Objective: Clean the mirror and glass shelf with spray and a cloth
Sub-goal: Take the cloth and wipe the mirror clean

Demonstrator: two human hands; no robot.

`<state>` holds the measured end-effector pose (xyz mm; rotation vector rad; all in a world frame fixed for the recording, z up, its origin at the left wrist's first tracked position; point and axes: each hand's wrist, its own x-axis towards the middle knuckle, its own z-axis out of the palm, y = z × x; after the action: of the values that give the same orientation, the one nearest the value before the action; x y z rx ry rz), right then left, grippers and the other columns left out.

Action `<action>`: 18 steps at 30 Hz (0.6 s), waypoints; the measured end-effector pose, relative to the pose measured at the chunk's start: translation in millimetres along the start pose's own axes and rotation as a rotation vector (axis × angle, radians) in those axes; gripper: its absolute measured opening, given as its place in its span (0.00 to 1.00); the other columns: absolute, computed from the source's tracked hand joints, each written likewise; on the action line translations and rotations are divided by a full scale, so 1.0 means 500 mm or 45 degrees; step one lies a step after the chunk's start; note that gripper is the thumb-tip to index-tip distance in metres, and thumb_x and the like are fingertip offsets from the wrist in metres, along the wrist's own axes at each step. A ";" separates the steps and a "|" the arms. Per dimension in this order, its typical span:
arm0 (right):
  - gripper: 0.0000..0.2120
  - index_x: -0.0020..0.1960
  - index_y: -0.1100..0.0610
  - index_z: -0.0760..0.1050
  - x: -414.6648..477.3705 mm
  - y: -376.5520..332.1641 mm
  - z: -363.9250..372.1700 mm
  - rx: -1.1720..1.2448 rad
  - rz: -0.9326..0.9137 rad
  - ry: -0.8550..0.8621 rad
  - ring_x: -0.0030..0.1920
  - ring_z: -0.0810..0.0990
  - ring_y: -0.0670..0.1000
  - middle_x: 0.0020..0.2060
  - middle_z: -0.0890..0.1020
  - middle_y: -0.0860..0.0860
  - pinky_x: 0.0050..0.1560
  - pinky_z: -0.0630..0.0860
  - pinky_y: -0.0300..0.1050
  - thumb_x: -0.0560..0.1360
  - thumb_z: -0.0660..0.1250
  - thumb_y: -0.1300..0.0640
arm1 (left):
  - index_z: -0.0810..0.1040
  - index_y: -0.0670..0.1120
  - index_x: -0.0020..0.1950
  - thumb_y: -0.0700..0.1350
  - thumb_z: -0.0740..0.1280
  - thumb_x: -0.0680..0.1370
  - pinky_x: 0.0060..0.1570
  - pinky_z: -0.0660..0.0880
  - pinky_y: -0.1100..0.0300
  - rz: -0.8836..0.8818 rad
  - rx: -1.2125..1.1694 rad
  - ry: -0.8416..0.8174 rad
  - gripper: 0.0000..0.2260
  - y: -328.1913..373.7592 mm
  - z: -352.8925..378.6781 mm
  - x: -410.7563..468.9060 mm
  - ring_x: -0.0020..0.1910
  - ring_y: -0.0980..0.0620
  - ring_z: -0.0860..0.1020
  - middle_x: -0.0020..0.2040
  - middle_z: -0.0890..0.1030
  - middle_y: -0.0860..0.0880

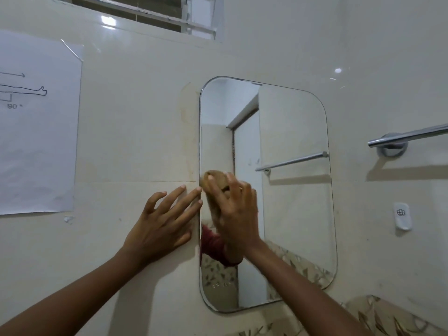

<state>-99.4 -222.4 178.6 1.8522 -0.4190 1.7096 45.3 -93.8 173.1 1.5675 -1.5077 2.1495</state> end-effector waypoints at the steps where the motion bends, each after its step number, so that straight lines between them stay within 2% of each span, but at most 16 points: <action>1: 0.18 0.66 0.51 0.71 0.002 0.035 -0.008 0.003 0.047 0.009 0.48 0.74 0.56 0.58 0.77 0.57 0.45 0.73 0.50 0.76 0.62 0.56 | 0.68 0.46 0.68 0.53 0.51 0.78 0.62 0.60 0.47 0.003 -0.002 0.008 0.22 0.000 0.000 0.000 0.67 0.42 0.72 0.72 0.67 0.46; 3: 0.17 0.64 0.55 0.73 0.008 0.121 -0.025 -0.020 0.335 0.104 0.48 0.75 0.59 0.56 0.78 0.59 0.46 0.75 0.52 0.78 0.57 0.54 | 0.69 0.46 0.68 0.54 0.54 0.76 0.62 0.60 0.47 0.006 -0.001 0.020 0.22 0.001 -0.001 0.000 0.67 0.43 0.72 0.73 0.65 0.46; 7: 0.19 0.65 0.54 0.71 -0.035 0.313 -0.055 -0.153 1.085 0.113 0.55 0.71 0.65 0.60 0.72 0.63 0.50 0.71 0.55 0.76 0.56 0.63 | 0.71 0.47 0.66 0.53 0.56 0.76 0.61 0.61 0.48 -0.002 -0.020 0.031 0.21 0.003 -0.003 0.002 0.66 0.43 0.73 0.71 0.70 0.46; 10: 0.17 0.64 0.55 0.69 -0.074 0.337 -0.065 -0.112 1.371 0.098 0.57 0.68 0.65 0.60 0.70 0.64 0.52 0.69 0.57 0.77 0.55 0.63 | 0.71 0.46 0.66 0.53 0.56 0.76 0.61 0.61 0.48 0.001 -0.013 0.031 0.21 0.003 -0.002 0.002 0.66 0.43 0.73 0.71 0.70 0.46; 13: 0.17 0.66 0.55 0.68 -0.073 0.237 -0.053 -0.109 1.240 0.105 0.57 0.69 0.65 0.61 0.71 0.63 0.53 0.69 0.57 0.78 0.54 0.62 | 0.71 0.46 0.66 0.52 0.56 0.76 0.61 0.61 0.47 0.005 -0.012 0.026 0.20 0.004 -0.004 0.001 0.66 0.43 0.73 0.71 0.70 0.45; 16: 0.21 0.67 0.57 0.70 -0.080 0.066 -0.049 -0.079 0.881 0.067 0.53 0.73 0.62 0.60 0.74 0.62 0.49 0.73 0.53 0.76 0.50 0.60 | 0.72 0.46 0.66 0.50 0.55 0.77 0.61 0.61 0.48 -0.004 -0.026 0.041 0.20 0.005 -0.004 0.000 0.66 0.43 0.73 0.71 0.70 0.46; 18: 0.21 0.68 0.56 0.70 -0.118 -0.046 -0.046 -0.013 0.600 -0.011 0.51 0.74 0.58 0.60 0.76 0.60 0.47 0.75 0.50 0.76 0.52 0.57 | 0.72 0.46 0.66 0.48 0.54 0.77 0.61 0.61 0.48 -0.010 -0.038 0.044 0.19 0.005 -0.005 -0.001 0.66 0.43 0.73 0.71 0.70 0.46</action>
<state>-112.1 -199.7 116.5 1.8535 -0.9248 1.9901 42.4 -93.2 170.9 1.5167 -1.5135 2.1285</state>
